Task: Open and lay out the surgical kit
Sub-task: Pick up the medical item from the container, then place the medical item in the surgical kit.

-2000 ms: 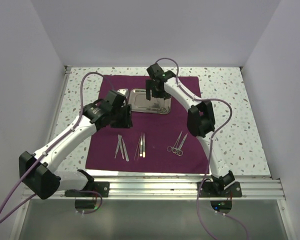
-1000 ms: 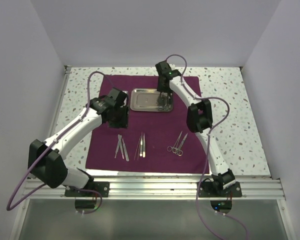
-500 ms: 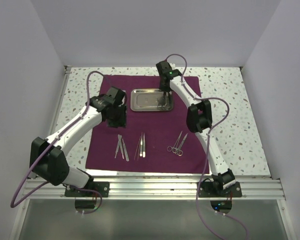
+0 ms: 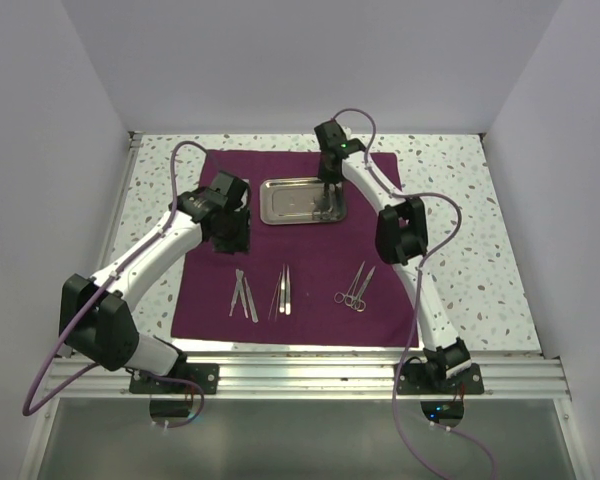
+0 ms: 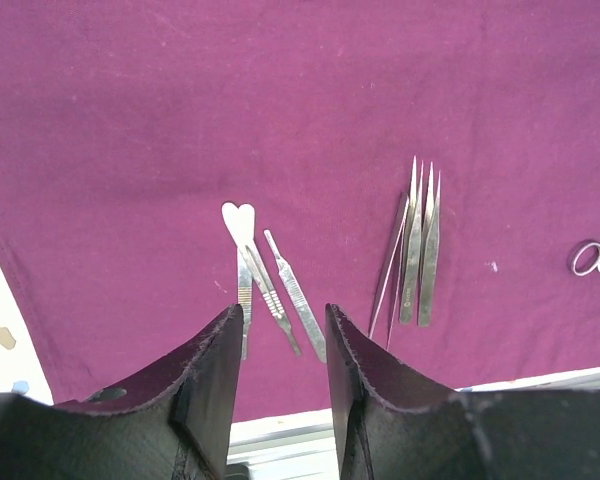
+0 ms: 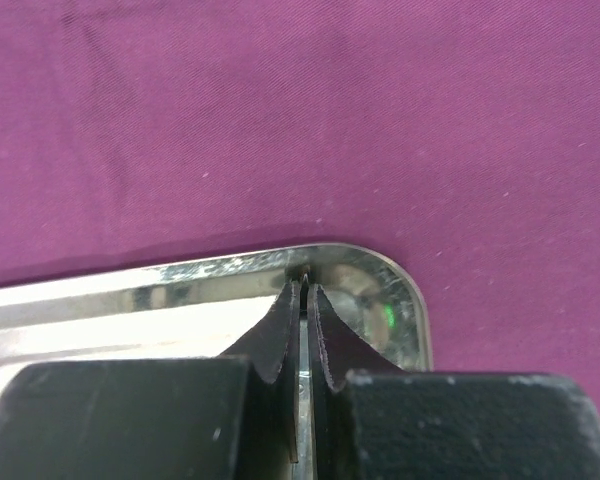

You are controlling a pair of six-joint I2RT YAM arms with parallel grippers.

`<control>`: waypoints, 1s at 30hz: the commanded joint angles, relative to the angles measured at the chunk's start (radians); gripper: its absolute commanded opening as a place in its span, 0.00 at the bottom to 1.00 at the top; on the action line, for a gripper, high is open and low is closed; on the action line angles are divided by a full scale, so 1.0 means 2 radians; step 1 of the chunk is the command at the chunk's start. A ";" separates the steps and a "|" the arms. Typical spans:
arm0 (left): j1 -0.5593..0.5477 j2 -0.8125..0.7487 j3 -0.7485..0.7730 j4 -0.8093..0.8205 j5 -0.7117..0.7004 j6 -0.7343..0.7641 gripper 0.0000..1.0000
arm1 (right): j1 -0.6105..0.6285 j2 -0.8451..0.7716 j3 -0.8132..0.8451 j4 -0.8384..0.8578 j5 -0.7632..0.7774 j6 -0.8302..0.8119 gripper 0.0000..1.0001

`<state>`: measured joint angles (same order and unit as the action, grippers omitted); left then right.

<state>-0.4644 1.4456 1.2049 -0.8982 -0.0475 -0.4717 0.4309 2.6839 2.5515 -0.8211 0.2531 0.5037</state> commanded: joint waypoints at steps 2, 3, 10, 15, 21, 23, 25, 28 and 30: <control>0.005 -0.013 0.000 0.018 0.011 0.013 0.41 | 0.003 -0.074 -0.003 0.009 -0.035 0.021 0.00; 0.005 -0.014 -0.001 0.020 0.013 0.013 0.41 | 0.002 -0.082 -0.003 0.009 -0.035 0.021 0.00; 0.005 -0.024 -0.001 0.023 0.015 0.015 0.40 | 0.003 -0.155 -0.037 0.004 -0.041 0.026 0.00; 0.006 -0.029 0.004 0.026 0.018 0.017 0.40 | 0.003 -0.217 -0.102 -0.002 -0.042 0.029 0.00; 0.006 -0.030 0.013 0.036 0.021 0.020 0.40 | 0.007 -0.364 -0.287 0.009 -0.044 0.037 0.00; 0.006 -0.026 0.016 0.045 0.021 0.020 0.39 | 0.009 -0.424 -0.371 0.009 -0.041 0.042 0.00; 0.006 -0.021 0.020 0.049 0.033 0.023 0.39 | 0.012 -0.462 -0.434 0.021 -0.043 0.052 0.00; 0.006 -0.006 0.036 0.056 0.034 0.027 0.39 | 0.020 -0.530 -0.554 0.045 -0.049 0.067 0.00; 0.006 0.006 0.051 0.056 0.033 0.032 0.39 | 0.026 -0.563 -0.621 0.057 -0.048 0.078 0.00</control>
<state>-0.4595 1.4361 1.2407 -0.8406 -0.0025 -0.4461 0.4656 1.6356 1.4307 -0.7643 0.1642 0.6083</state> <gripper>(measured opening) 0.389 0.023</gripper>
